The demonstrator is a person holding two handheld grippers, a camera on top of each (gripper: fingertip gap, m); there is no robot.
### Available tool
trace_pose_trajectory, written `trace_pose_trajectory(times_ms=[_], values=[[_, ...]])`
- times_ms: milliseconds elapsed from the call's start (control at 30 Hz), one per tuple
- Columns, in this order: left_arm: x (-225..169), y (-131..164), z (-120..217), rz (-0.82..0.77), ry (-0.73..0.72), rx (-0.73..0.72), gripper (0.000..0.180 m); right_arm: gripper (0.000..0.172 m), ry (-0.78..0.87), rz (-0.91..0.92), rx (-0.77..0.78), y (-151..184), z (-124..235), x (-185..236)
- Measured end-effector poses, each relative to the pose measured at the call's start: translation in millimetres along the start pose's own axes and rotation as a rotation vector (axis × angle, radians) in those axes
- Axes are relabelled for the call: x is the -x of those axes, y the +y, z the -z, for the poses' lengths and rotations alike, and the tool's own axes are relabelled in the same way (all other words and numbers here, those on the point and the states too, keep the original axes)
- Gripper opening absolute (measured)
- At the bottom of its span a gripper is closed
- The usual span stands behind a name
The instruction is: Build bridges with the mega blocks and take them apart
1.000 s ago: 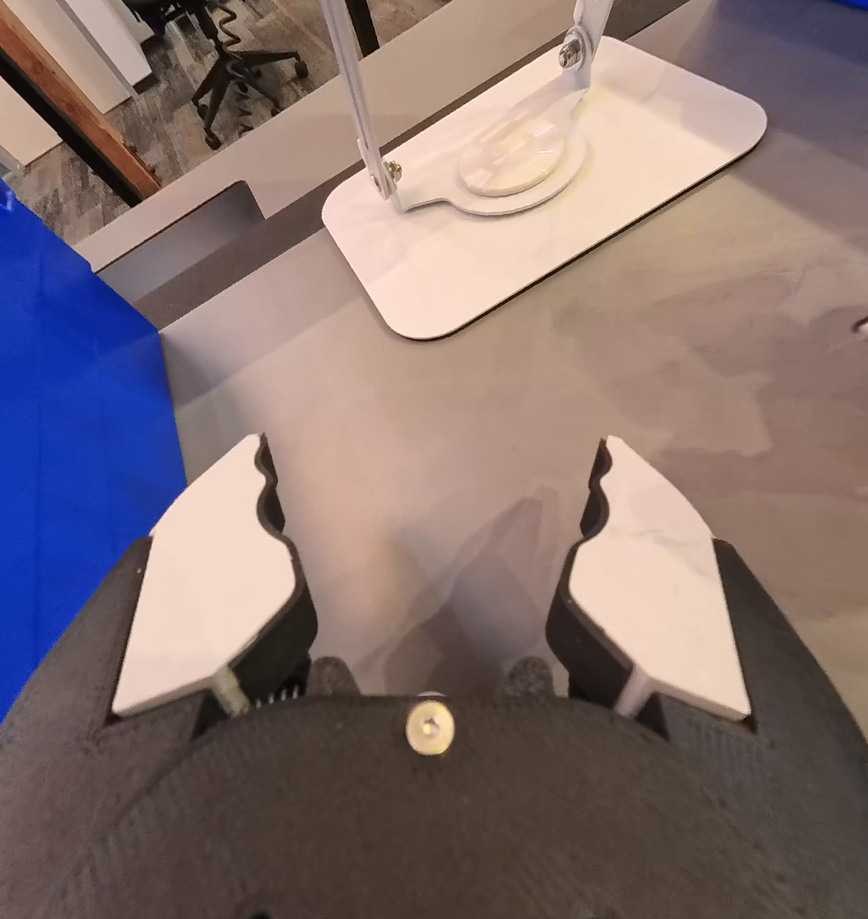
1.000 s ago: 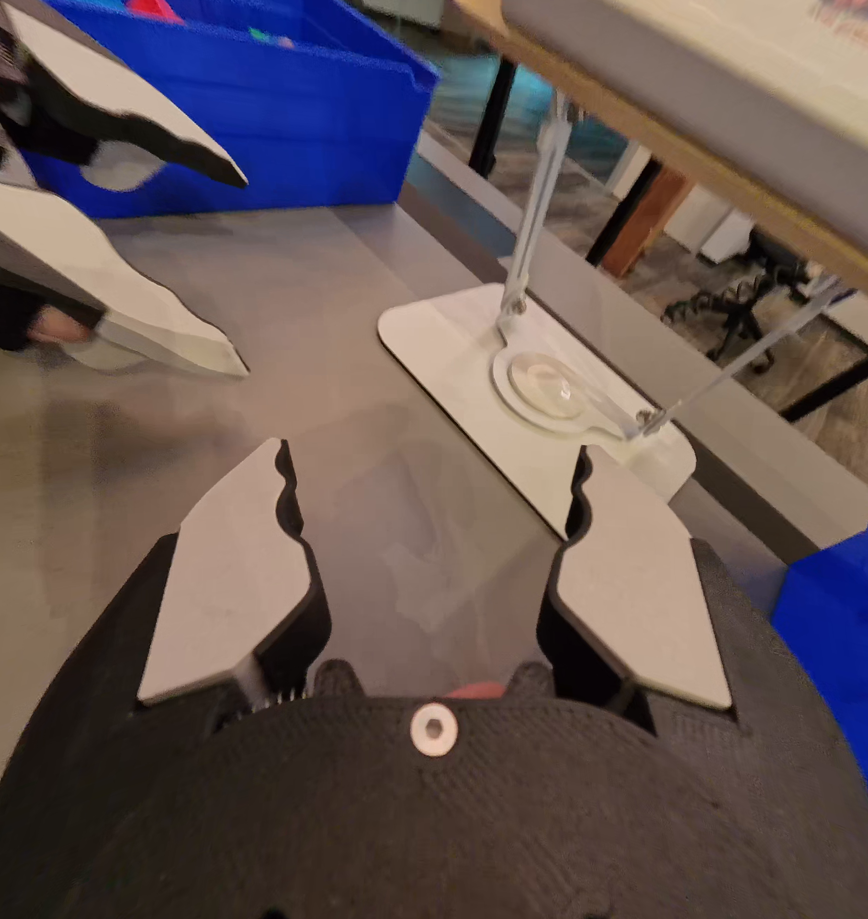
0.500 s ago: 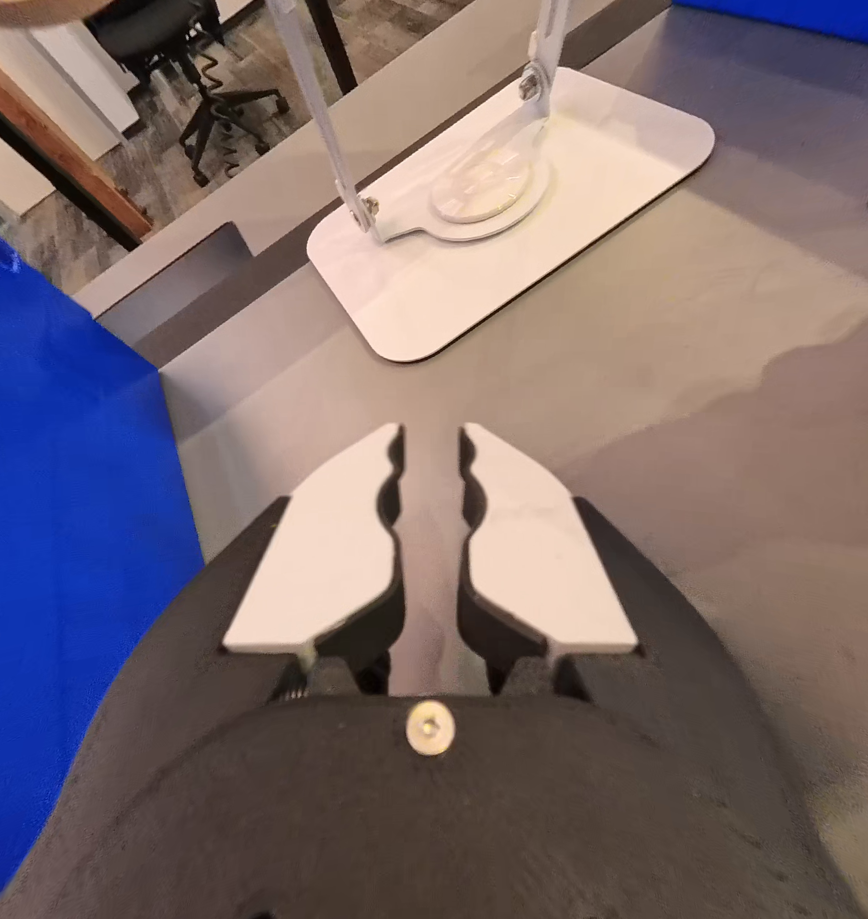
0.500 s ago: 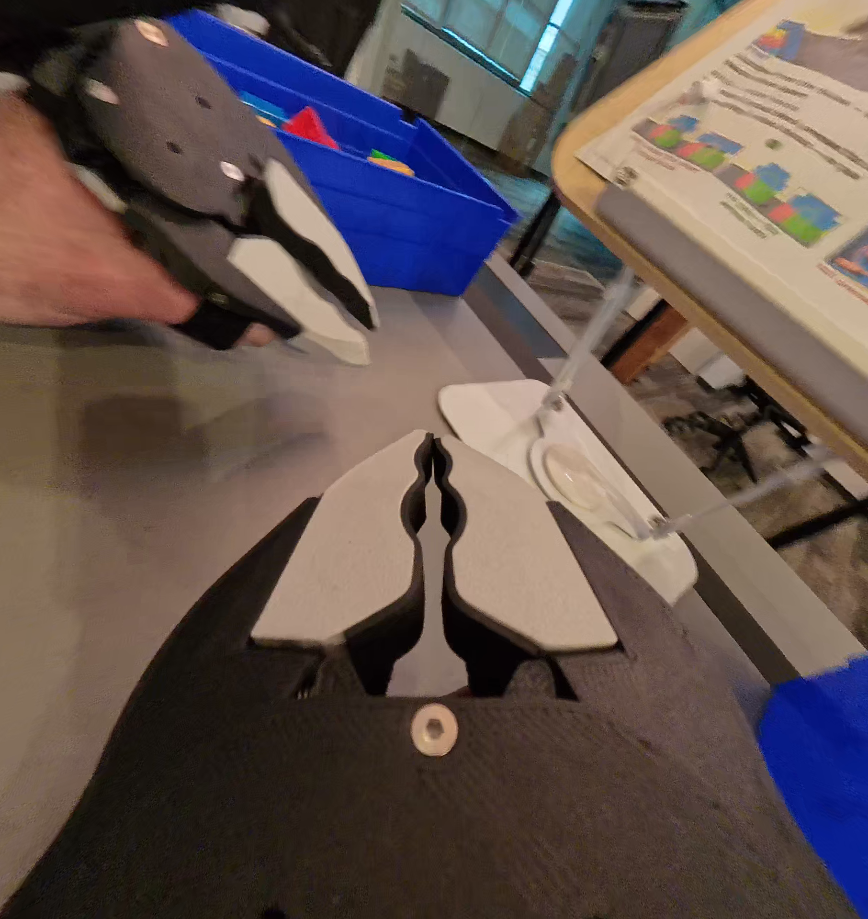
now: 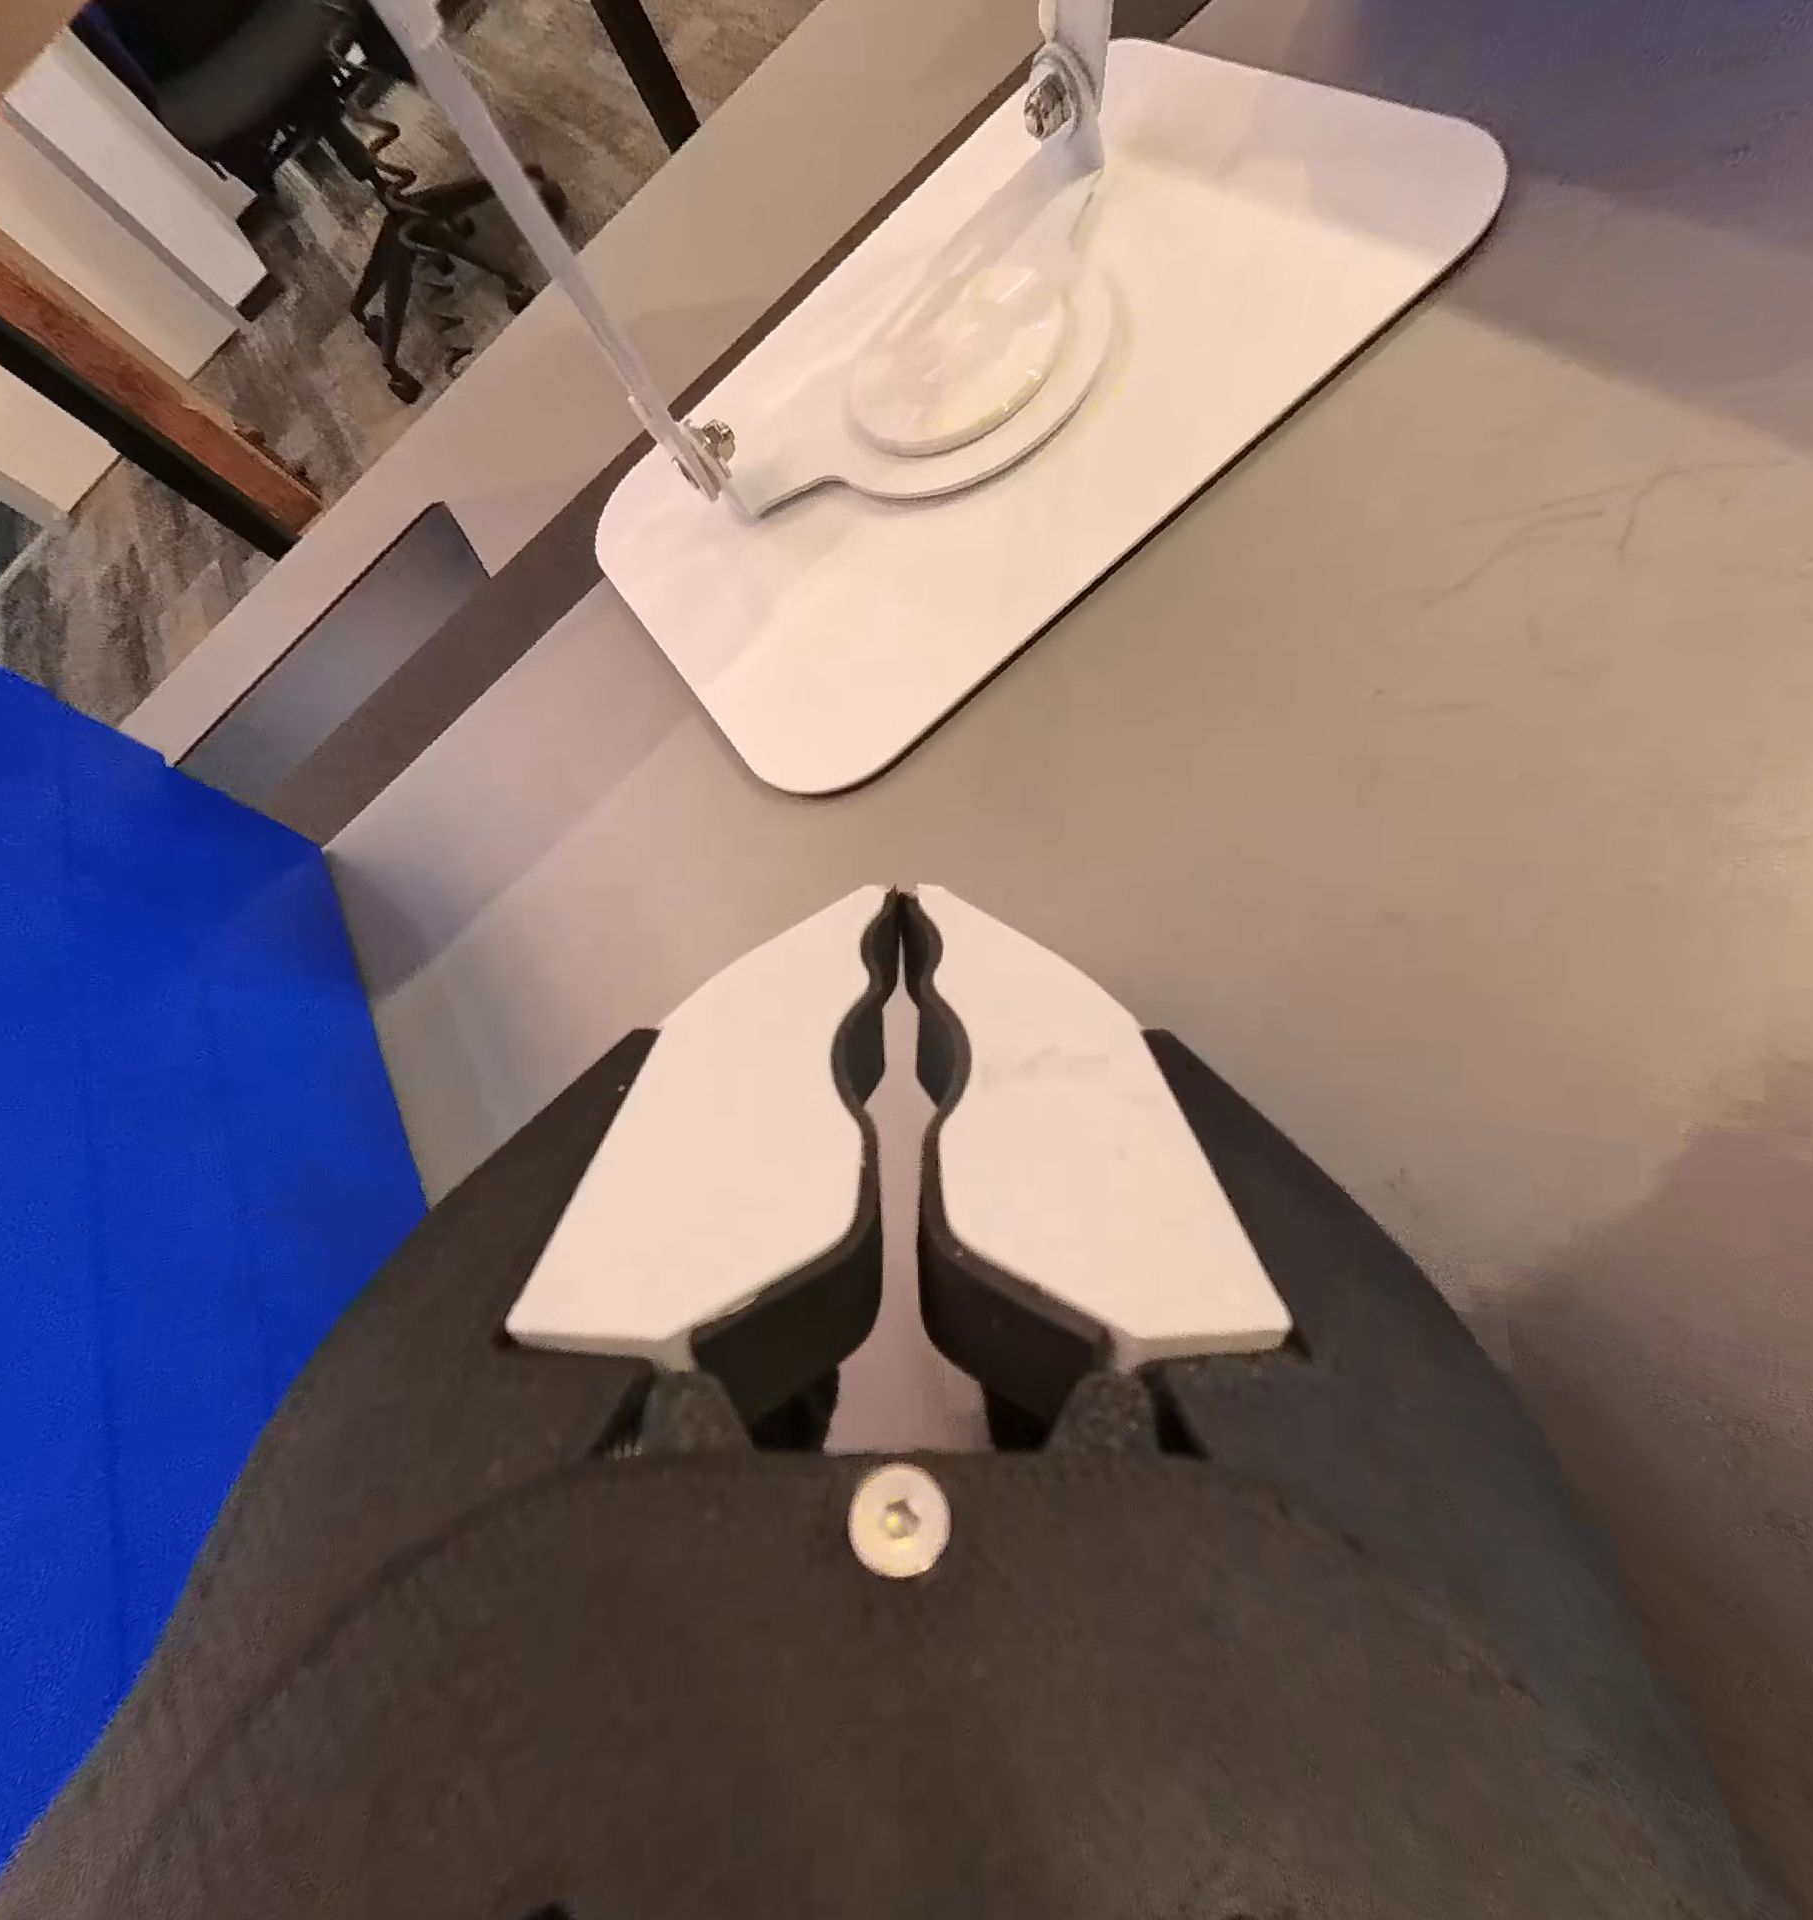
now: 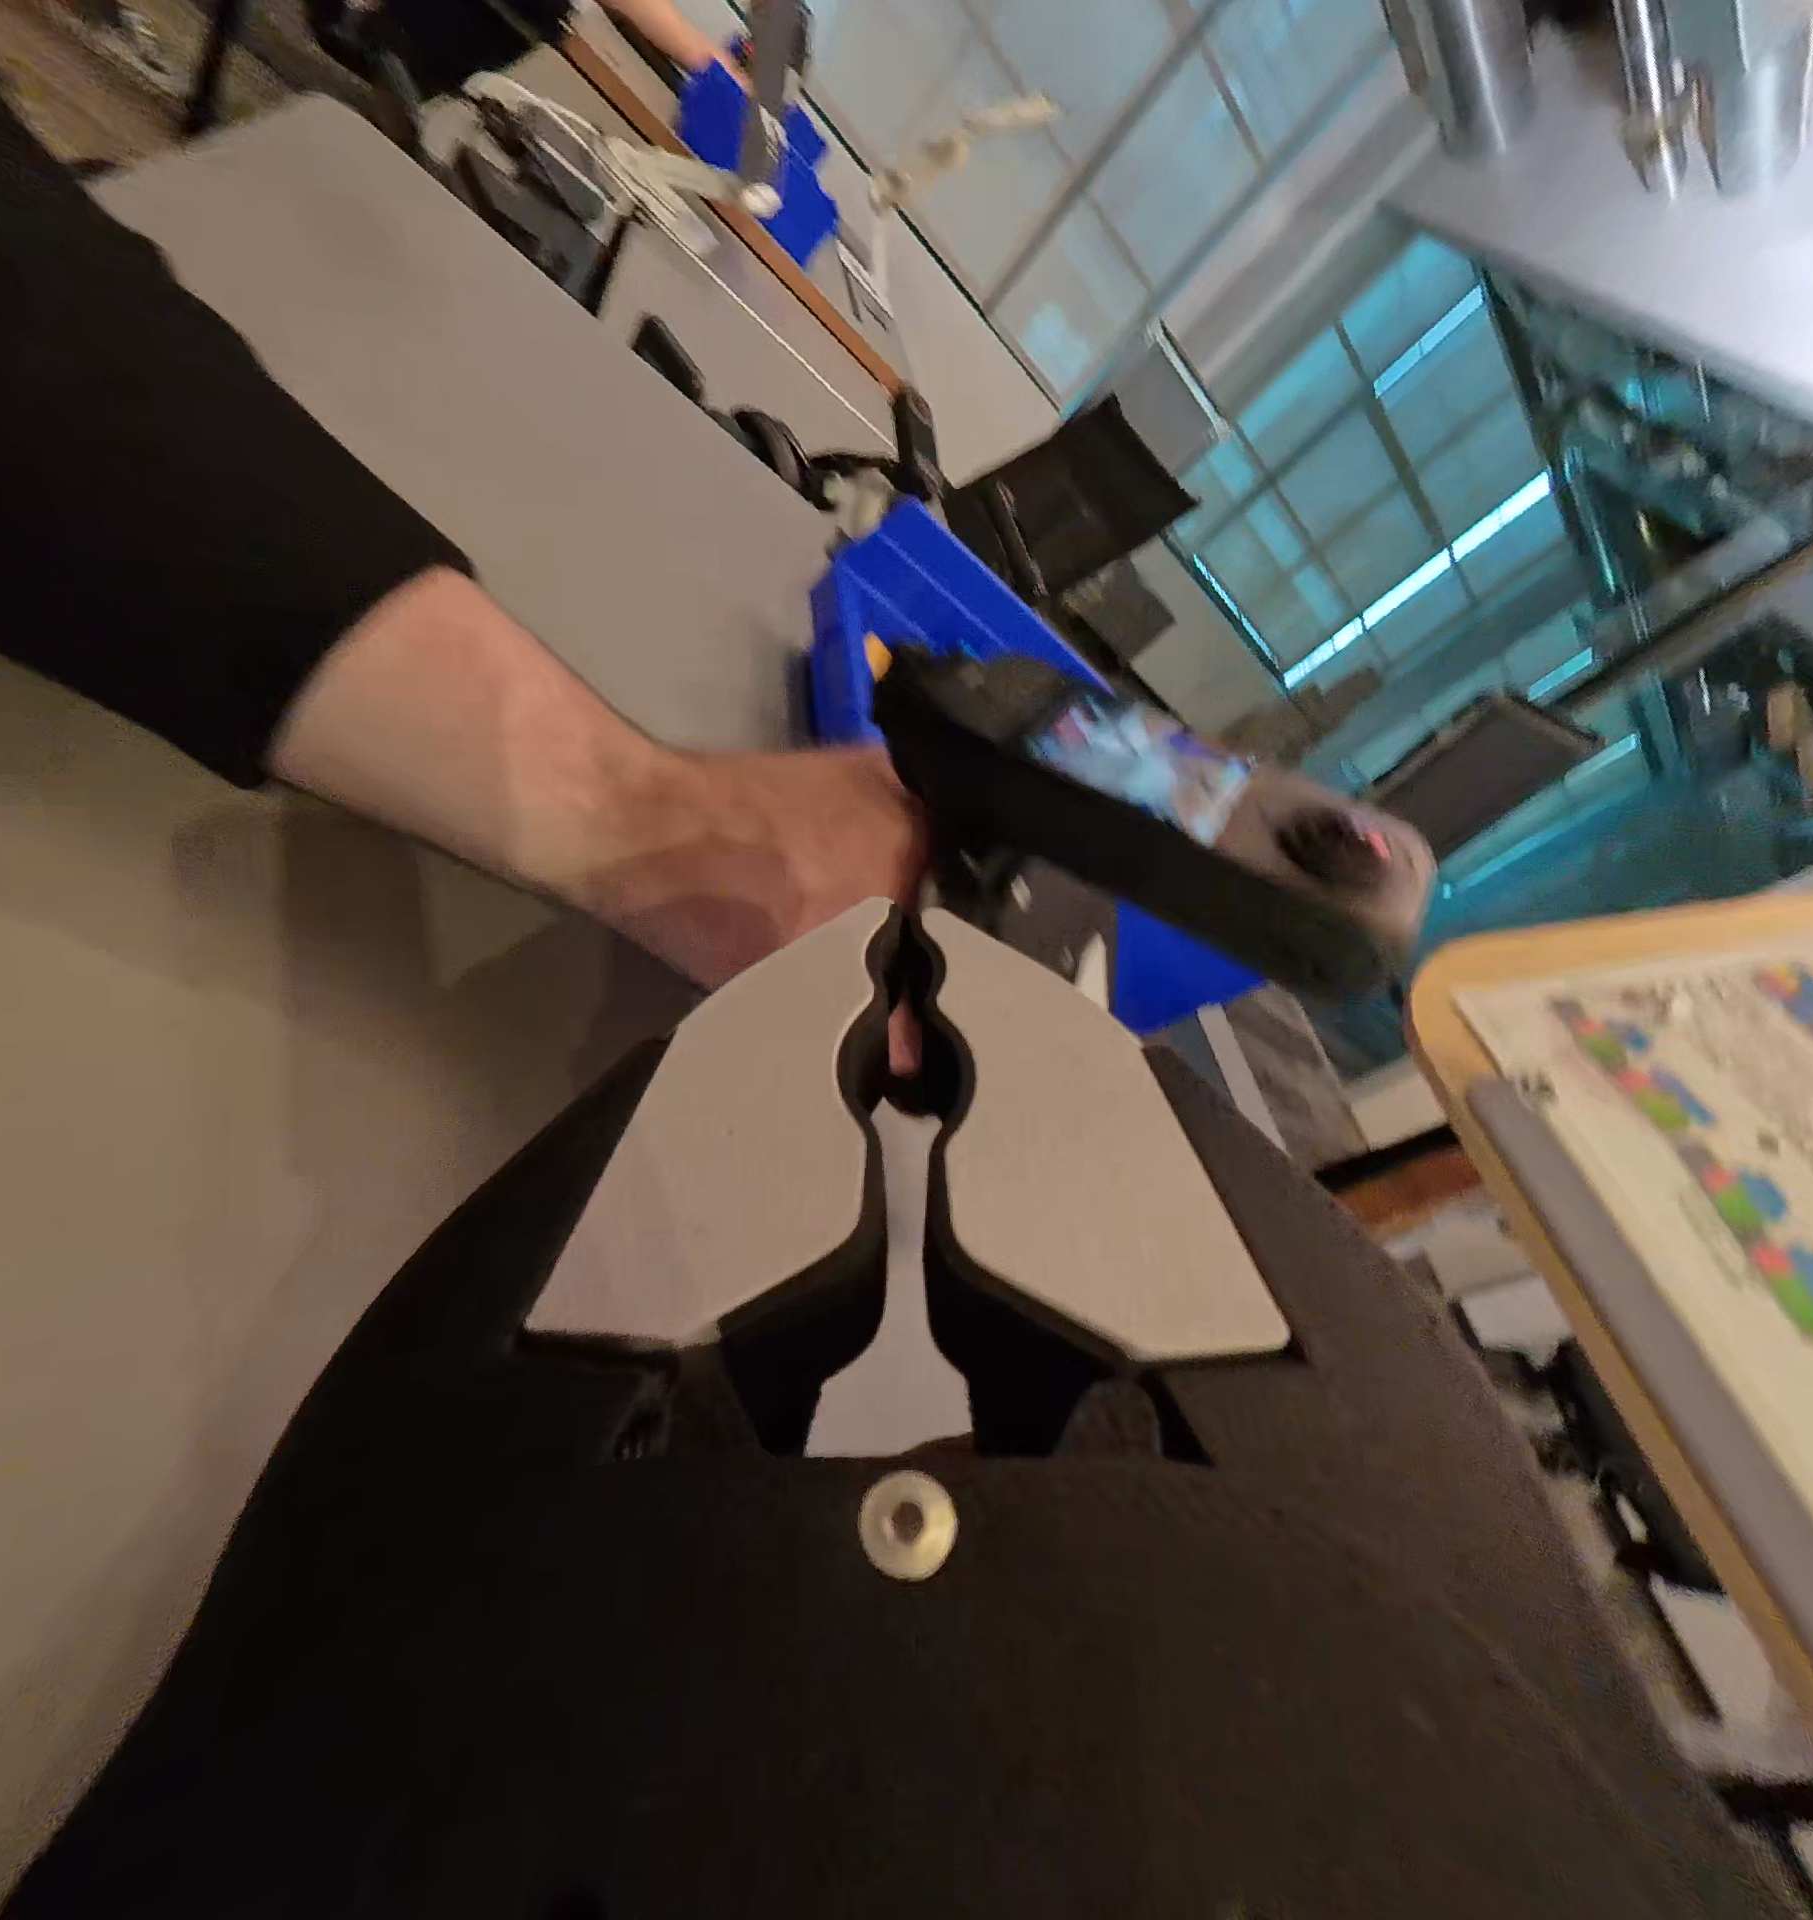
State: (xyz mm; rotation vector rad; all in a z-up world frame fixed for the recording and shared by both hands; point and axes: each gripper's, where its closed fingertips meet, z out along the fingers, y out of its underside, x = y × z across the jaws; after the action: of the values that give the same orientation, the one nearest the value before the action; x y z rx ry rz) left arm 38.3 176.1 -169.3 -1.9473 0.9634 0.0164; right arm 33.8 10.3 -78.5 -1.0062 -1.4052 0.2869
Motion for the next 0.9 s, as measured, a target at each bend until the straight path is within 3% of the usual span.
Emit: trace_pose_trajectory(times_ms=[200, 300, 567, 667, 900], values=[[2.1, 0.2, -4.3, -0.044, -0.027, 0.030, 0.000, 0.000, -0.119, 0.220, -0.087, -49.6, -23.6, 50.2], [3.0, 2.0, -5.5, -0.041, -0.028, 0.040, 0.000, 0.000, -0.142, 0.251, -0.090, -60.9, -39.4, 54.9], [0.4, 3.0, -6.2, -0.049, -0.023, 0.056, 0.000, 0.000, -0.197, 0.273, -0.025, -54.8, -63.8, 60.0], [0.0, 4.1, -6.9, -0.067, -0.031, 0.069, 0.000, 0.008, -0.171, 0.293, 0.022, -51.9, -72.7, 57.2], [2.1, 10.2, -8.8, -0.108, -0.061, 0.121, 0.000, 0.007, -0.142, 0.275, 0.116, -38.7, -86.9, 40.0]])
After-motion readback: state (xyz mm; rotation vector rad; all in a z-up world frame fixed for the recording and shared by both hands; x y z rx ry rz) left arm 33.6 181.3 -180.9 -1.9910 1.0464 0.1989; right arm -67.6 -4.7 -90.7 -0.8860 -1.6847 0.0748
